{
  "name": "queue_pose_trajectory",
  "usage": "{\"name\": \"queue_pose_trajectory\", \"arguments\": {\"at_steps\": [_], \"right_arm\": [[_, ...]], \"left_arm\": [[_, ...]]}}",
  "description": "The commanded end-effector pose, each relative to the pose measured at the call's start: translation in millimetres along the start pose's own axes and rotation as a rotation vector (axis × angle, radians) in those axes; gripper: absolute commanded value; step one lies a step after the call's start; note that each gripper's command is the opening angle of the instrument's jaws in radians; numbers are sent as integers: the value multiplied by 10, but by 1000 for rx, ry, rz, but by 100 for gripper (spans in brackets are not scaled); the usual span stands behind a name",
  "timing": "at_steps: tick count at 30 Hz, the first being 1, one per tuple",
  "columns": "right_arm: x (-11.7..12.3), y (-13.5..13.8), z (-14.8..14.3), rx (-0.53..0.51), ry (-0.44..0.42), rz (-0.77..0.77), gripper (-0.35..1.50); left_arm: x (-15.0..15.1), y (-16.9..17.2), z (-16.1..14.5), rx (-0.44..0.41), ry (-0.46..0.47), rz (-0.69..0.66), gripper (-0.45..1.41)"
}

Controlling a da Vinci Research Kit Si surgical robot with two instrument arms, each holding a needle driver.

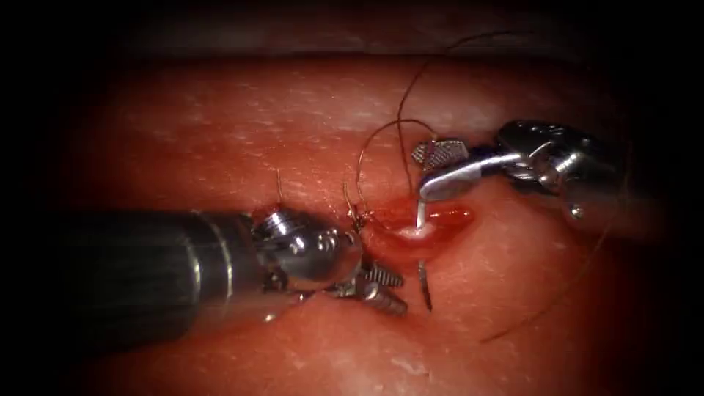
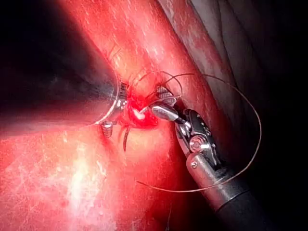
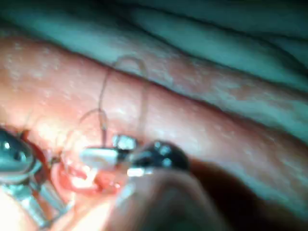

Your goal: Wound Closure

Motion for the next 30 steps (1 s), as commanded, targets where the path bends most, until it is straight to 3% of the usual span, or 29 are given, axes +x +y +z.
{"name": "queue_pose_trajectory", "arguments": {"at_steps": [1, 6, 13, 25, 26, 27, 28, 29, 30], "right_arm": [[-6, 10, 10, -35, -15, -15, 147], [-14, 11, 5, -17, -41, -15, 148], [-13, 15, -8, -7, -48, -17, 142], [-15, 15, -10, -4, -49, -18, 140], [-15, 15, -9, -5, -49, -18, 140], [-15, 15, -9, -7, -51, -18, 140], [-15, 15, -9, -7, -51, -18, 140], [-15, 15, -10, -7, -51, -18, 138], [-15, 15, -10, -7, -51, -18, 138]], "left_arm": [[2, -3, 6, 0, -1, 45, 16], [15, 5, -11, 18, 27, 263, 31], [32, 15, -23, 74, 75, 415, 32], [39, 4, 8, 115, 114, 438, 37], [39, 2, 9, 116, 116, 438, 35], [39, -1, 10, 115, 127, 444, 11], [39, -1, 10, 115, 127, 444, 11], [38, -1, 10, 113, 135, 451, -18], [37, -1, 9, 112, 141, 451, -35]]}}
